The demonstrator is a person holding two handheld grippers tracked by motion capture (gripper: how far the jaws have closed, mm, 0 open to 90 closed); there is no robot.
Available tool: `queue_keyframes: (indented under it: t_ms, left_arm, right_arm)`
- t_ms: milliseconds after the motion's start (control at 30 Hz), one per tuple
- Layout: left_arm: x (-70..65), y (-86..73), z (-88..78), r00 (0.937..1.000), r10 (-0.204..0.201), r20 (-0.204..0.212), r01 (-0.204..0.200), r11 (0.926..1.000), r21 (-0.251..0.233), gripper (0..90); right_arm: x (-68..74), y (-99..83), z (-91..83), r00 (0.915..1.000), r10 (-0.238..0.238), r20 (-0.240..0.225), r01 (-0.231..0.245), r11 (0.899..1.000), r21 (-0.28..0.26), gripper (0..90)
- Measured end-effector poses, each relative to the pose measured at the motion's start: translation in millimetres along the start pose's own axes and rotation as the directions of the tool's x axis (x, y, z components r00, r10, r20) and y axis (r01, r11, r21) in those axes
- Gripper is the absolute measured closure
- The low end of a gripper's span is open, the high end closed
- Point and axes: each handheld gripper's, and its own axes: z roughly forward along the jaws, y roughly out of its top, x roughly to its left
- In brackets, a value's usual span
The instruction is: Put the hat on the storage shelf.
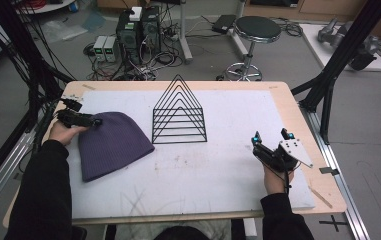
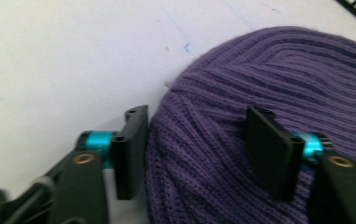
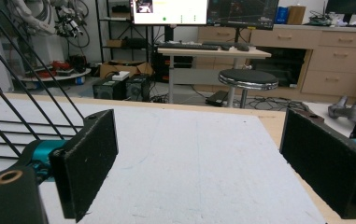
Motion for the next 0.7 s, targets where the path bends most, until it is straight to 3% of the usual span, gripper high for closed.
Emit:
queue_keyframes:
  t_ms: [133,267,400,600,700]
  left_arm:
    - [-1.6,0.5,-0.9,0.9997,-0.001,0.025,0.001,1.0000,0.007,60.5]
    - [-4.5,2.8,-3.2,0.9998,0.014,0.012,-0.014,0.9997,0.020,73.5]
    - [-12.5,5.8,-4.1,0.9969,0.072,-0.030,-0.071,0.9968,0.035,78.8]
    - [-16.7,6.8,-4.5,0.9933,0.105,-0.048,-0.103,0.9937,0.042,81.7]
    - [-20.5,7.4,-4.4,0.9869,0.144,-0.072,-0.141,0.9889,0.045,81.8]
  right_arm:
    - [0.1,0.1,0.0,1.0000,0.001,0.000,-0.001,1.000,0.000,10.7]
    - [0.2,0.3,-0.2,1.0000,0.001,0.002,-0.001,1.000,-0.001,10.7]
    - [0.5,0.5,-0.5,1.0000,0.007,0.004,-0.007,1.000,-0.001,10.7]
    - [0.2,0.7,-0.9,1.0000,0.004,0.002,-0.004,1.000,-0.004,10.7]
    - [0.1,0.6,-0.8,1.0000,0.007,0.003,-0.007,1.000,-0.003,10.7]
